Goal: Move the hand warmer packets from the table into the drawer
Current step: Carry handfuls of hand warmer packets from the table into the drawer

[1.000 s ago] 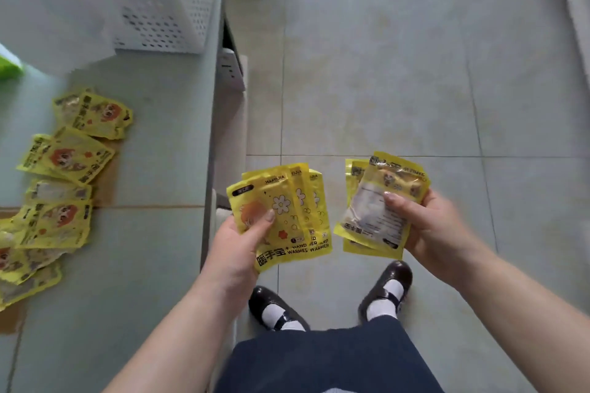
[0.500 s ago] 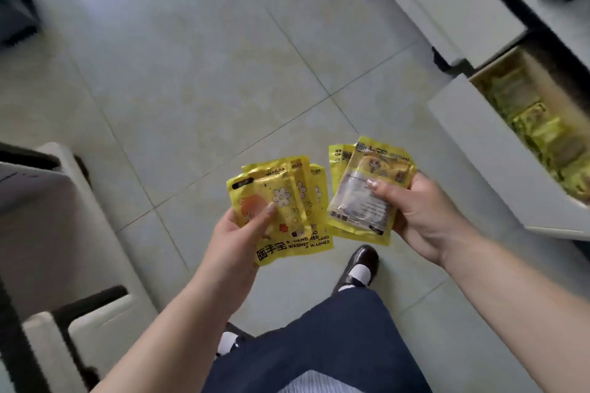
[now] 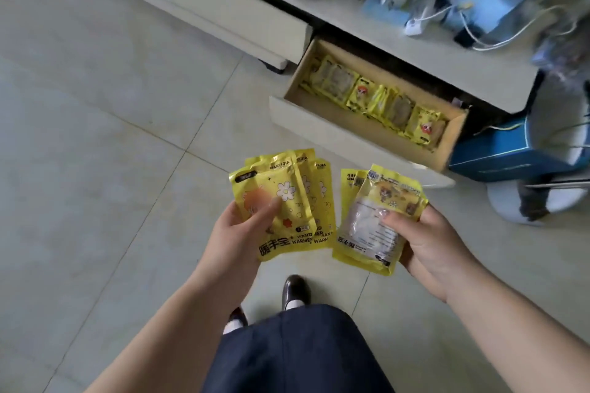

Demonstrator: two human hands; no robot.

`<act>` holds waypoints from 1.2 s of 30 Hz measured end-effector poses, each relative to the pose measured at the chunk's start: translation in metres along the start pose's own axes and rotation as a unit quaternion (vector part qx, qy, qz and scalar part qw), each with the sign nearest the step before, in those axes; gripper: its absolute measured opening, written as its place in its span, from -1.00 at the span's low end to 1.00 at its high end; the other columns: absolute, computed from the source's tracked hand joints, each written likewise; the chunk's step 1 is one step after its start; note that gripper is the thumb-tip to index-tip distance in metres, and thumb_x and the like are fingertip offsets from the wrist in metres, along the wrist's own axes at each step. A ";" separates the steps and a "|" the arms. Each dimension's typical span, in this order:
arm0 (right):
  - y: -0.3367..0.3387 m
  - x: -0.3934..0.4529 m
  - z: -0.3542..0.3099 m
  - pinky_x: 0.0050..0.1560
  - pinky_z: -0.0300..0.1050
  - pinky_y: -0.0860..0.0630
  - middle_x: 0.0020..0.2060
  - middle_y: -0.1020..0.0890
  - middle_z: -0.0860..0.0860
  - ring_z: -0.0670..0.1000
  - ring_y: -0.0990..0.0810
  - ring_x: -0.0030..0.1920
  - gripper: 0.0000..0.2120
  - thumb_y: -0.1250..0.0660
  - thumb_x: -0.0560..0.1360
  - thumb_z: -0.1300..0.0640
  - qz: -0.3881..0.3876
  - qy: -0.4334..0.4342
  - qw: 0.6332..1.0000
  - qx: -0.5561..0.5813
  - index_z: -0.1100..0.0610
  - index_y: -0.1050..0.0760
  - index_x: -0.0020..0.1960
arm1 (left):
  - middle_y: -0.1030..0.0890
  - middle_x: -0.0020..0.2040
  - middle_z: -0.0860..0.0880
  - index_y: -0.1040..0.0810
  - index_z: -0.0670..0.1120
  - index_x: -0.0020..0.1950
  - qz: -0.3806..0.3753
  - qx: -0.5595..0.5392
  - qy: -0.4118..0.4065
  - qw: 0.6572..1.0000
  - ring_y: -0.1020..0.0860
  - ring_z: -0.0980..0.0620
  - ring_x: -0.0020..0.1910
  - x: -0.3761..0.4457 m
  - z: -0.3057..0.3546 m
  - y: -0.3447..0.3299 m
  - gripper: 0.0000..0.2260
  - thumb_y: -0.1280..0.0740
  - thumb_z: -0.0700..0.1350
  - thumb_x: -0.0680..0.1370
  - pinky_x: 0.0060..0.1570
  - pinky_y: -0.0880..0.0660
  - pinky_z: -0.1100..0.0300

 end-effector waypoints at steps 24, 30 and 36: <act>0.024 0.211 -0.070 -0.31 -0.23 -0.59 -0.13 -0.71 0.04 -0.03 -0.70 -0.14 -0.74 -0.20 0.51 0.37 0.078 -0.032 0.978 0.192 0.13 -0.52 0.09 | -0.69 -0.02 -0.14 -0.57 -0.15 0.08 -0.100 0.268 0.086 0.955 -0.65 -0.16 0.02 0.287 0.093 -0.122 -0.86 -0.29 -0.20 0.55 0.09 -0.55 -0.13; 0.052 0.305 -0.070 -0.33 -0.23 -0.60 -0.20 -0.67 0.00 -0.11 -0.68 -0.28 -0.74 -0.24 0.48 0.41 0.105 -0.028 0.983 0.146 0.07 -0.51 -0.04 | -0.66 0.06 -0.16 -0.57 -0.11 0.08 -0.048 0.339 0.073 0.937 -0.62 -0.18 0.06 0.391 0.081 -0.131 -0.86 -0.34 -0.19 0.53 0.16 -0.49 -0.22; 0.059 0.415 -0.042 -0.06 -0.02 -0.59 0.02 -0.63 0.02 0.00 -0.63 -0.01 -0.69 -0.39 0.43 0.29 0.132 -0.031 0.988 0.070 0.08 -0.42 0.10 | -0.63 0.11 -0.20 -0.55 -0.15 0.15 -0.022 0.350 0.087 0.932 -0.62 -0.19 0.08 0.467 0.056 -0.133 -0.80 -0.34 -0.20 0.54 0.14 -0.52 -0.19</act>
Point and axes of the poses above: each hand's wrist, its own x-axis towards the middle knuckle, its own y-axis out of the back of the hand, z = x × y, the point moved 6 cm from there along x, towards the middle knuckle
